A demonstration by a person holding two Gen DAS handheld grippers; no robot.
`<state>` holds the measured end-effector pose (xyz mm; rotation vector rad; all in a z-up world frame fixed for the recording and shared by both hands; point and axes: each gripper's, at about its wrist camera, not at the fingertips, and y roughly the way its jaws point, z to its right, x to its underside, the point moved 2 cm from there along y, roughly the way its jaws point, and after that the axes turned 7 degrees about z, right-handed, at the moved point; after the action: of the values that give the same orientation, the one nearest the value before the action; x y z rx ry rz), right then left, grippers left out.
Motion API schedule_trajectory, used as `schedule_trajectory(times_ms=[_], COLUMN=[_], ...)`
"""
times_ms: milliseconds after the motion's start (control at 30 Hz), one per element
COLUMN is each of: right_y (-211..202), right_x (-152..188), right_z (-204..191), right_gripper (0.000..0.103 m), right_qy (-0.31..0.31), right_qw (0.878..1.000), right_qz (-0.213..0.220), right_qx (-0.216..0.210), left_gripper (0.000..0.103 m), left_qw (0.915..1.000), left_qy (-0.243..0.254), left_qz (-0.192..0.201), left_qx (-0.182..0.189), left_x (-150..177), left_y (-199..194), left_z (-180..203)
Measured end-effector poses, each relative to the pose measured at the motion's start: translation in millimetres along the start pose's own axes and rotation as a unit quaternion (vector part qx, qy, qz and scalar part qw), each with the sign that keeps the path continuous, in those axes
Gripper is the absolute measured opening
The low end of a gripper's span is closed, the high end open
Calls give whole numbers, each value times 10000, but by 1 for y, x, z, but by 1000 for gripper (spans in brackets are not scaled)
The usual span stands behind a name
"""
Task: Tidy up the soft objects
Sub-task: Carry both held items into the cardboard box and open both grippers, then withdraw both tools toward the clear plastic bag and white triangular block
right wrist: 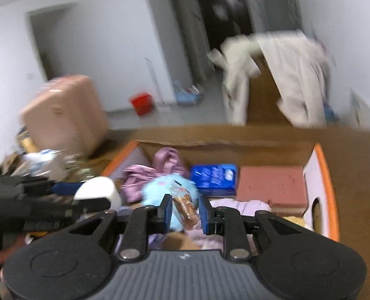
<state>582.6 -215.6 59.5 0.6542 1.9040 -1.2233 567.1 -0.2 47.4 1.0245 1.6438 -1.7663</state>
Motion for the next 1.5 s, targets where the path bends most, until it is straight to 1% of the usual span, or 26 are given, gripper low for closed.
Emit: schedule_trajectory(times_ms=[33, 67, 100, 133, 167, 200, 233, 267, 333, 433, 500, 567, 633, 667, 767, 833, 933, 967, 1033, 1133, 1233, 1300, 1367, 1433, 1500], right_y=[14, 26, 33, 39, 44, 45, 43, 39, 30, 5, -19, -45, -71, -82, -121, -149, -192, -207, -231, -263, -291, -305, -318, -325, -327], right_x=[-1, -1, 1, 2, 3, 4, 3, 2, 0, -7, -12, -16, -19, -21, -18, -7, 24, 39, 67, 112, 156, 184, 209, 225, 234], right_z=[2, 4, 5, 4, 3, 2, 2, 2, 1, -3, -6, -8, -9, -9, -14, -19, -31, -36, -45, -60, -75, -81, -86, -87, -89], right_gripper=[23, 27, 28, 36, 49, 53, 54, 55, 55, 58, 59, 64, 66, 69, 70, 70, 73, 76, 77, 77, 83, 85, 85, 86, 86], right_qy=[121, 319, 481, 573, 598, 613, 645, 678, 672, 440, 316, 174, 16, -23, -147, -306, -521, -616, -738, -919, -1042, -1076, -1063, -998, -1000], right_qw=[9998, 9991, 9984, 9978, 9974, 9975, 9977, 9976, 9976, 9990, 9993, 9994, 9991, 9989, 9980, 9963, 9920, 9901, 9869, 9827, 9789, 9783, 9795, 9818, 9834], right_qz=[-141, -248, -290, -330, -384, -338, -223, -154, -102, 77, 186, 309, 429, 458, 615, 797, 1152, 1258, 1437, 1607, 1754, 1767, 1701, 1613, 1510], right_qx=[60, 84, 24, -74, -77, 5, 14, -81, -94, -17, -83, -58, 32, 71, 83, 102, 9, -21, -16, -22, 57, 101, 166, 109, 82], left_gripper=[64, 70, 78, 83, 84, 87, 89, 89, 93, 93, 93, 93, 94, 95, 95, 96, 98, 98, 101, 102, 103, 103, 103, 103, 103], left_qw=[9997, 9993, 9994, 9996, 9998, 9998, 9998, 9999, 9998, 9996, 9993, 9986, 9978, 9973, 9958, 9936, 9884, 9865, 9825, 9784, 9752, 9748, 9757, 9792, 9808], left_qy=[40, 108, 125, 155, 179, 179, 152, 118, 47, -72, -128, -176, -195, -206, -223, -260, -379, -398, -426, -488, -464, -353, -371, -420, -398], left_qz=[-2, -19, -76, -43, -21, -22, -2, 50, 151, 221, 322, 480, 628, 698, 873, 1082, 1452, 1569, 1796, 2000, 2154, 2177, 2116, 1955, 1883], left_qx=[-246, -350, -327, -217, -105, -73, -99, -105, -111, -139, -131, -100, -105, -103, -165, -202, -242, -239, -236, -206, -209, -334, -422, -356, -328], left_x=[-4, -7, -8, -9, -10, -11, -11, -10, -12, -18, -22, -27, -31, -31, -29, -17, 16, 30, 57, 100, 147, 173, 196, 211, 217], left_y=[9, 17, 22, 23, 23, 24, 21, 17, 12, -4, -20, -41, -67, -79, -114, -142, -187, -201, -226, -261, -289, -303, -313, -318, -321], left_z=[1, 2, 3, 5, 7, 7, 7, 6, 2, -6, -11, -15, -17, -18, -16, -14, -6, -2, 7, 23, 41, 50, 55, 59, 62])
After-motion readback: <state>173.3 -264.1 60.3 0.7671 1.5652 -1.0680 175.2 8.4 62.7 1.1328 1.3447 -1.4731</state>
